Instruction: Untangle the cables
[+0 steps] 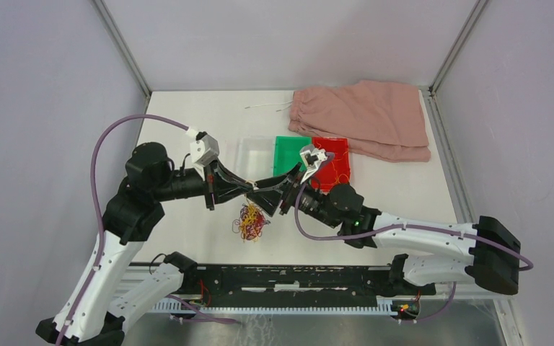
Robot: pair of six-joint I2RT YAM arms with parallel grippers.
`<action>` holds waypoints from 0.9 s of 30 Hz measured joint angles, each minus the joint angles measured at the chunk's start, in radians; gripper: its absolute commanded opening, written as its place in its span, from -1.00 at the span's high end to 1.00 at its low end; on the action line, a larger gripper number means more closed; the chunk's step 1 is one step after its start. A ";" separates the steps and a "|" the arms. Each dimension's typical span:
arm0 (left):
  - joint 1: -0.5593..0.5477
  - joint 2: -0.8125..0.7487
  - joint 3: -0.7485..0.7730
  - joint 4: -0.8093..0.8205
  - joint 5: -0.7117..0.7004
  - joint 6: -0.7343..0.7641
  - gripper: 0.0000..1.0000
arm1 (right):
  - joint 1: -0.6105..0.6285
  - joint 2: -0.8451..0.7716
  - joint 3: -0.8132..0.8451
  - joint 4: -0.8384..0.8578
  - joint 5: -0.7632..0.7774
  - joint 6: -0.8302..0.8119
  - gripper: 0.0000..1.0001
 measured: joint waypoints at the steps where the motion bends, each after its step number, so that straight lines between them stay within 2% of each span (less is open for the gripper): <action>1: 0.000 0.000 0.002 0.000 0.001 0.000 0.94 | 0.000 0.012 0.006 0.002 -0.002 0.002 -0.26; 11: 0.010 0.009 0.017 0.007 0.001 -0.007 0.94 | -0.002 0.158 0.096 0.038 -0.041 0.029 -0.27; 20: 0.008 0.068 0.105 0.011 0.039 -0.045 0.94 | -0.004 0.325 0.148 0.097 -0.053 0.070 -0.25; 27: 0.008 0.113 0.190 0.040 0.075 -0.097 0.94 | -0.005 0.354 0.148 0.016 0.000 0.034 -0.24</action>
